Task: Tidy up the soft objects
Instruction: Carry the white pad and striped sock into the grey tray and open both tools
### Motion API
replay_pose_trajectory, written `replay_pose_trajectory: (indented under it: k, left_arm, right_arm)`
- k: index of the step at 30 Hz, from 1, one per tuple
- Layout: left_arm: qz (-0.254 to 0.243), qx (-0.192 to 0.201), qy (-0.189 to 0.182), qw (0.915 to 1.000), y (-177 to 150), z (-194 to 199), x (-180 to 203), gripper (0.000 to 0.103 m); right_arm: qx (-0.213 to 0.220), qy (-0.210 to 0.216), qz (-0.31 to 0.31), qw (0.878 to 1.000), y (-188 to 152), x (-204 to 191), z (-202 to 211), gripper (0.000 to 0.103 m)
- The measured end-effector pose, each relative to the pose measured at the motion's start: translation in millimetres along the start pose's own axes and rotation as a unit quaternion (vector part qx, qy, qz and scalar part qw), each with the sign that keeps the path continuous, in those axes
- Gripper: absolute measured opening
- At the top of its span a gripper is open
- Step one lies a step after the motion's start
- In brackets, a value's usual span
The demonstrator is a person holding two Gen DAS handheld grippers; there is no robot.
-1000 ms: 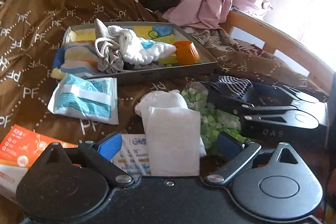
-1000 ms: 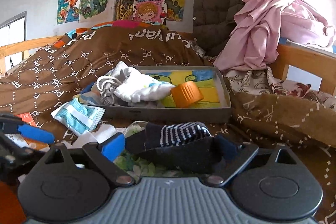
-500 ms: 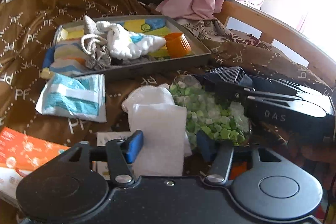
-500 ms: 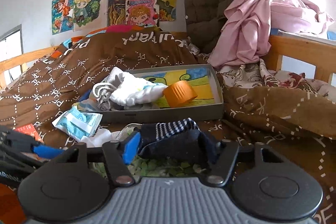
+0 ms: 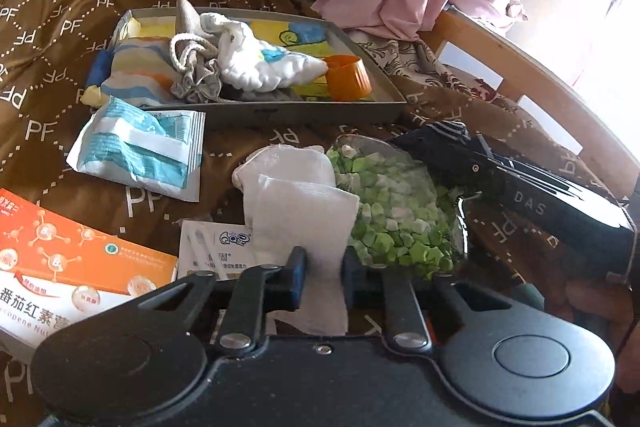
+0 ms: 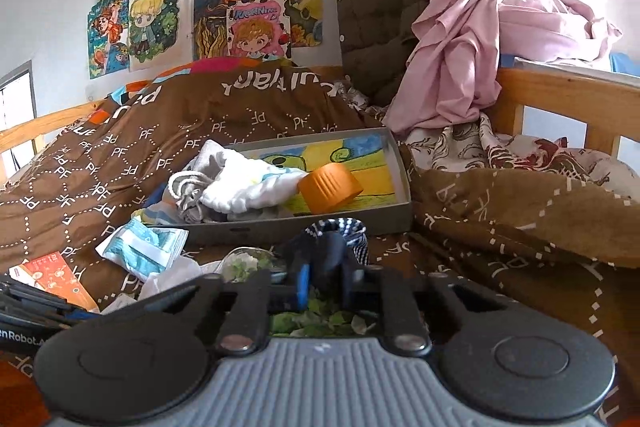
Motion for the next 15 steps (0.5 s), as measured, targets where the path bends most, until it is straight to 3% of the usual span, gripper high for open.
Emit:
replay_pose_trajectory:
  k: [2, 15]
  left_arm:
    - [-0.001, 0.001, 0.008, 1.0000, -1.6, 3.3, 0.9, 0.008]
    - [0.056, 0.030, 0.033, 0.9975, -13.9, 42.3, -20.6, 0.006]
  right_arm:
    - [0.001, 0.001, 0.003, 1.000, -0.4, -2.1, 1.1, 0.011]
    - [0.015, 0.046, 0.008, 0.999, 2.3, -19.6, 14.0, 0.008]
Point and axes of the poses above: each gripper's, at about its wrist camera, not at the fingertips, and z roughly against the way its jaws point, x to its right, y to its top, the point moved 4 cm from there along -z, roughly the way its jaws point, and after that the axes turned 6 degrees about -x, right-handed, at the moved point
